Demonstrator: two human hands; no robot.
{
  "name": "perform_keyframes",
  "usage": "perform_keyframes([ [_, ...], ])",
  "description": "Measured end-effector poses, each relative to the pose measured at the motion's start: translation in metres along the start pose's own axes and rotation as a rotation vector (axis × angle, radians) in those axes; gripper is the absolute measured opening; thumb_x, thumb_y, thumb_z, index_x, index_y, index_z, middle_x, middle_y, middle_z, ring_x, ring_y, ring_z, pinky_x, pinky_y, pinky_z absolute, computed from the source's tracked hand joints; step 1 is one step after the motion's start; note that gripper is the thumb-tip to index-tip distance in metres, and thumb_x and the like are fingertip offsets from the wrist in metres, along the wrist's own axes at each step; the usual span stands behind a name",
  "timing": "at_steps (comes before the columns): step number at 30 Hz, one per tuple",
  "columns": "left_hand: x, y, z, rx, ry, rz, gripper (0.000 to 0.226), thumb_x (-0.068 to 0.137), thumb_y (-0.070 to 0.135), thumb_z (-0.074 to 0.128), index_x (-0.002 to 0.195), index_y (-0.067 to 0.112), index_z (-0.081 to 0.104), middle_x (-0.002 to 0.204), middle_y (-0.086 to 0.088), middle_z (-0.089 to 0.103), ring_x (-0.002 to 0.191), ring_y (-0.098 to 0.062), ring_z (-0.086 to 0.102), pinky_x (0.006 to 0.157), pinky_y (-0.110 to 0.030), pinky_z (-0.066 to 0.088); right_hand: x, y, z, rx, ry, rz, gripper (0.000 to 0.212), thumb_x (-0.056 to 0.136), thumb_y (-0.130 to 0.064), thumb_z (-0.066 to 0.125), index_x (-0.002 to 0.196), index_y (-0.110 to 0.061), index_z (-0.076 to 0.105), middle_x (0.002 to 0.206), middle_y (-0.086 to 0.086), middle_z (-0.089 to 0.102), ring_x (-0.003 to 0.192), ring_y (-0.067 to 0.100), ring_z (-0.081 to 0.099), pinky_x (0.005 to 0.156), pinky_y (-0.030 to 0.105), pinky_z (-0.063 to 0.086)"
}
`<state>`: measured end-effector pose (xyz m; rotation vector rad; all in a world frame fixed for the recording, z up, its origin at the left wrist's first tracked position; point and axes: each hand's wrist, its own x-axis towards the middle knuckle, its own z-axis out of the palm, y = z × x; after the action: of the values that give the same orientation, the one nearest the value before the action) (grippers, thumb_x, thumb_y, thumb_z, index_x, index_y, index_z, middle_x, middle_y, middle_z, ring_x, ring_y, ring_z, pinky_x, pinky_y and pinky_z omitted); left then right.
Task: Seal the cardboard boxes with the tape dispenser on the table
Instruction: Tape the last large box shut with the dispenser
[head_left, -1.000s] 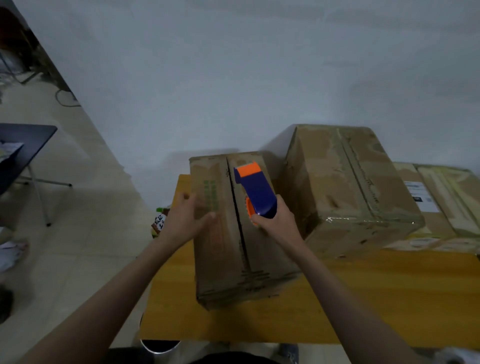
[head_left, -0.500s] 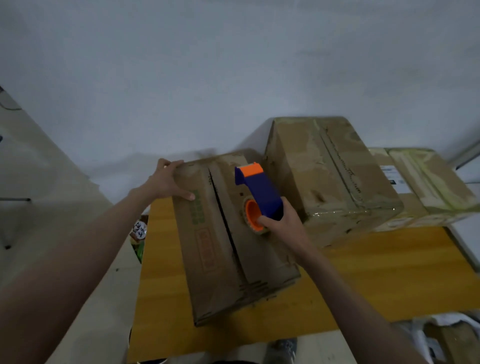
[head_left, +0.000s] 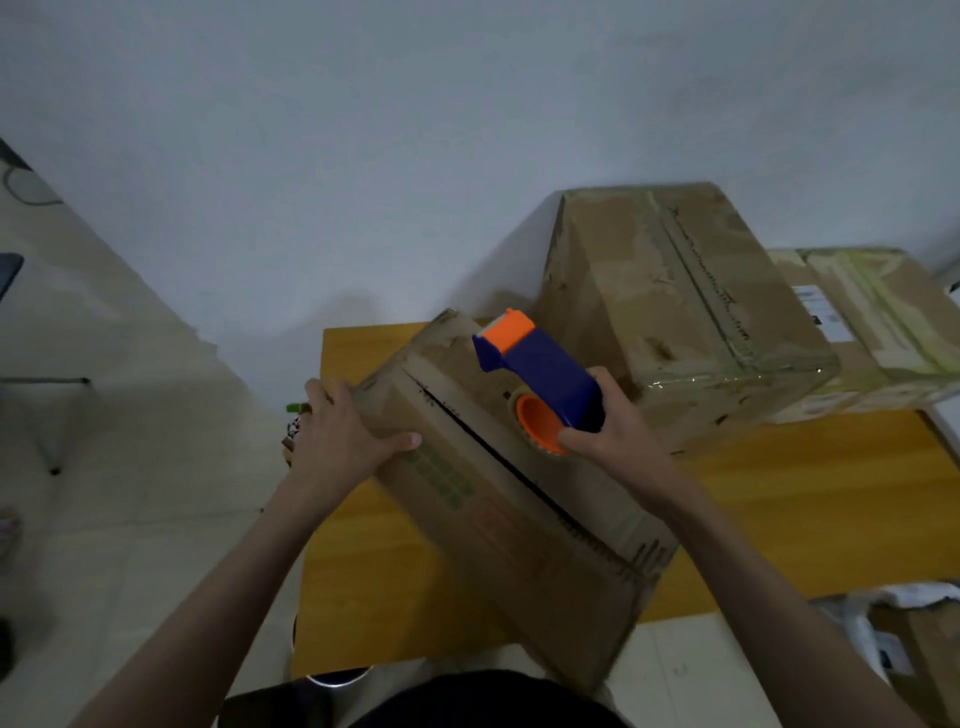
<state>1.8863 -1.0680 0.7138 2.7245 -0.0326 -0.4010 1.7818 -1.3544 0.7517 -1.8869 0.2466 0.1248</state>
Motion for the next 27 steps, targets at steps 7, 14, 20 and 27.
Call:
perform_keyframes([
  [7, -0.035, -0.002, -0.001, 0.406, 0.013, 0.093, 0.079, 0.08, 0.083, 0.046, 0.124, 0.017, 0.048, 0.127, -0.006, 0.052, 0.121, -0.03, 0.049, 0.095, -0.043, 0.05, -0.021, 0.005, -0.002, -0.126, -0.086, -0.065, 0.051, 0.074, -0.032, 0.075, 0.118, -0.027, 0.049, 0.111, 0.005, 0.048, 0.092, 0.022, 0.056, 0.08, 0.035, 0.048],
  [14, -0.044, 0.039, -0.027, -0.487, -0.068, 0.232, 0.043, 0.1, 0.052, 0.046, 0.127, 0.024, 0.064, 0.121, 0.008, 0.063, 0.108, -0.011, 0.058, 0.088, -0.03, 0.046, -0.044, 0.003, 0.004, -0.197, -0.106, -0.129, 0.052, 0.074, -0.025, 0.075, 0.119, -0.028, 0.049, 0.115, 0.002, 0.046, 0.1, 0.017, 0.054, 0.084, 0.031, 0.049],
  [20, -0.05, 0.057, -0.038, -0.821, -0.303, 0.112, 0.025, 0.101, 0.044, 0.054, 0.103, 0.025, 0.07, 0.097, 0.001, 0.075, 0.081, -0.006, 0.072, 0.059, -0.011, 0.05, -0.054, 0.004, 0.008, -0.162, -0.102, -0.163, 0.054, 0.076, -0.021, 0.075, 0.121, -0.031, 0.048, 0.118, -0.001, 0.045, 0.107, 0.018, 0.053, 0.088, 0.028, 0.049],
  [27, -0.049, 0.058, -0.039, -0.964, -0.375, 0.088, 0.029, 0.095, 0.038, 0.064, 0.108, 0.015, 0.075, 0.101, -0.003, 0.077, 0.096, -0.015, 0.072, 0.083, -0.026, 0.058, -0.057, 0.002, 0.008, -0.15, -0.092, -0.211, 0.054, 0.077, -0.016, 0.075, 0.121, -0.029, 0.048, 0.118, 0.001, 0.046, 0.105, 0.015, 0.054, 0.084, 0.016, 0.046],
])
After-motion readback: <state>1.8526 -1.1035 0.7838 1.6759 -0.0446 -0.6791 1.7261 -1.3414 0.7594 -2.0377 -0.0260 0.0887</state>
